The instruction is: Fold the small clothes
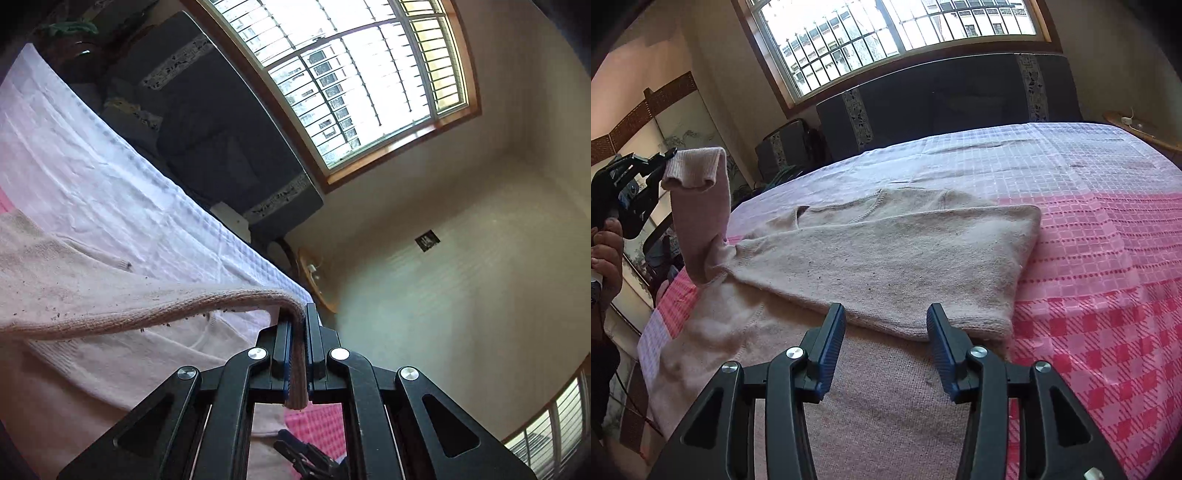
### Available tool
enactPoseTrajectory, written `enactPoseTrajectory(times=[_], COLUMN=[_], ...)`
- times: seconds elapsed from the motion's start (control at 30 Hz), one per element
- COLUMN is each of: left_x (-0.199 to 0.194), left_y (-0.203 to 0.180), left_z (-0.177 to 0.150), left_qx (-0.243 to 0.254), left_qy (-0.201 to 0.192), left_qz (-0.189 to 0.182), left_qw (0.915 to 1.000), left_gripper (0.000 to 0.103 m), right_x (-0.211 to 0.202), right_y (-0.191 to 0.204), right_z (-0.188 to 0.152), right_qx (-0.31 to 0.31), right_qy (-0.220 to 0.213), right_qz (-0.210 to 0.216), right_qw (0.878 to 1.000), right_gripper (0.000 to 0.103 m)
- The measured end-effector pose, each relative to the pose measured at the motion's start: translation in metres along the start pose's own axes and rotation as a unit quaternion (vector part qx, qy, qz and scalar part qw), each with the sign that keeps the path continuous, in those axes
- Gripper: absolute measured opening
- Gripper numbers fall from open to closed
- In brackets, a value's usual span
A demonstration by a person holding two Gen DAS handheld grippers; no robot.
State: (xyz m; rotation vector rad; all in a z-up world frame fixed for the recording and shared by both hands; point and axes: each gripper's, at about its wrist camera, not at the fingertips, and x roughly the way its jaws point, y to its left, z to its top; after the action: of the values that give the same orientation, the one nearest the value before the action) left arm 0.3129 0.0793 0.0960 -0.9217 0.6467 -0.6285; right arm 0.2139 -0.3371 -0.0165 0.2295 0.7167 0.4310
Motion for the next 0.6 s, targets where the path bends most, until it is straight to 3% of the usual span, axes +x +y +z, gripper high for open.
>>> enactPoseTrajectory(times=[0.07, 0.17, 0.2, 0.27, 0.33, 0.37, 0.4, 0.47, 0.53, 0.6], left_x=[0.055, 0.13, 0.141, 0.141, 0.12, 0.106, 0.088, 0.043, 0.01, -0.013], left_y=[0.003, 0.023, 0.03, 0.035, 0.031, 0.026, 0.022, 0.022, 0.031, 0.047], left_z=[-0.032, -0.085, -0.104, -0.122, -0.127, -0.125, -0.121, -0.107, -0.1, -0.093], left_qx=[-0.007, -0.022, -0.018, -0.014, -0.004, 0.008, 0.022, 0.039, 0.058, 0.087], left_qy=[0.036, 0.14, 0.165, 0.178, 0.168, 0.152, 0.13, 0.069, 0.025, 0.004], left_qz=[-0.008, 0.01, 0.025, 0.03, 0.01, 0.009, 0.016, 0.029, 0.071, 0.141], left_qw=[0.9993, 0.9899, 0.9857, 0.9835, 0.9858, 0.9883, 0.9911, 0.9964, 0.9955, 0.9862], left_gripper=[0.007, 0.012, 0.012, 0.012, 0.019, 0.029, 0.047, 0.063, 0.071, 0.071], right_x=[-0.005, -0.007, -0.007, -0.005, -0.001, 0.002, 0.005, 0.016, 0.028, 0.039], right_y=[-0.009, -0.024, -0.029, -0.037, -0.041, -0.042, -0.043, -0.045, -0.044, -0.043], right_z=[0.001, -0.001, -0.002, -0.004, -0.004, -0.003, -0.002, 0.003, 0.013, 0.023], right_qx=[0.04, 0.105, 0.125, 0.157, 0.178, 0.19, 0.206, 0.242, 0.26, 0.263], right_qy=[-0.006, -0.005, -0.002, 0.003, 0.018, 0.021, 0.023, 0.031, 0.044, 0.049], right_qz=[0.038, 0.09, 0.107, 0.136, 0.169, 0.186, 0.201, 0.237, 0.216, 0.195], right_qw=[0.998, 0.99, 0.986, 0.978, 0.969, 0.964, 0.957, 0.94, 0.94, 0.944], right_gripper=[0.047, 0.056, 0.057, 0.057, 0.059, 0.06, 0.061, 0.065, 0.069, 0.07])
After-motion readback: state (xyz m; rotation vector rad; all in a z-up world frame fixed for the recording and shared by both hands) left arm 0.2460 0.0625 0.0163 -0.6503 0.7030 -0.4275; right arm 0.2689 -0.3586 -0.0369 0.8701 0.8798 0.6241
